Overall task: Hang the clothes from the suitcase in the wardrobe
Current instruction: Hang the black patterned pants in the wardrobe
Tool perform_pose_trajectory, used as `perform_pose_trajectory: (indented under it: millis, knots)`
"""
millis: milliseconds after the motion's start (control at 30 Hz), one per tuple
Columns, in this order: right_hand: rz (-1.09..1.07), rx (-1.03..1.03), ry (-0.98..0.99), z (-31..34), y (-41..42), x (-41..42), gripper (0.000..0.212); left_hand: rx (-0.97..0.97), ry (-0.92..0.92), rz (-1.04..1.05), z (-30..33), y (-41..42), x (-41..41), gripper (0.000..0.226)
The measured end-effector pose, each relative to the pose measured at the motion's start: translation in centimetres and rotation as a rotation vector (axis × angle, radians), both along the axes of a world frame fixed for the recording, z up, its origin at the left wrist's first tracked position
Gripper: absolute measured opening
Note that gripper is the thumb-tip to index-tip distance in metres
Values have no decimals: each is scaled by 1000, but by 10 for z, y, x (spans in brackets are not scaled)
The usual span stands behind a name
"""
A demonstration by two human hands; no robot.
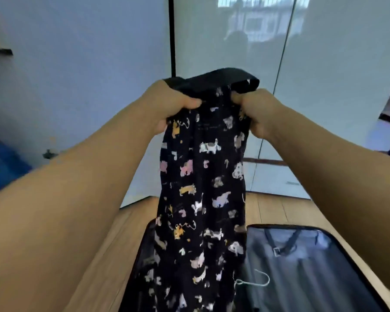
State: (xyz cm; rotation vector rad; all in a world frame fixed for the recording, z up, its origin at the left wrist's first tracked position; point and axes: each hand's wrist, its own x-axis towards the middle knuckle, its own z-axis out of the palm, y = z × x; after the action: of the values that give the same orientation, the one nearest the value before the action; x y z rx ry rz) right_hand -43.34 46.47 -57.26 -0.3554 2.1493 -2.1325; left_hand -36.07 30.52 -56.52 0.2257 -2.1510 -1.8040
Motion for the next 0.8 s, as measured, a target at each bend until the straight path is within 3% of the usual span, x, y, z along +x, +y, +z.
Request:
perform_pose_trajectory:
  millis: [100,167,300,333,400,500,600,700,767,800]
  knots:
    - [-128,11,-88,-38,10,-18,13,-100,11,129,-54,5,-6,30]
    - [-233,-75,-172,-51,20,-25,25,-38,60,112,-84,12,-6,26]
    - [-238,-203,-136,-61,34,-41,25,696,133,13,-136,28,1,9]
    - [-228,-200,-131,-65,36,-41,21,731,68,-9,-156,31,1,6]
    - [-216,-249,-158,-80,38,-46,15,552,-200,-94,-206,40,0,10]
    - [-233,-258,-284,-120,32,-46,27,19,-712,-378,-284,65,18,19]
    - [-249,-181,-420,-173,26,-45,29,-353,-1081,-509,-355,89,34,28]
    - [-255,-229,-576,-218,28,-50,35,-752,-1207,-597,-401,102,50,45]
    - [-243,-257,-580,-225,30,-47,33,-870,-1263,-621,-416,108,60,78]
    - [-250,-276,-574,-225,33,-48,30,-914,-1257,-629,-416,111,63,83]
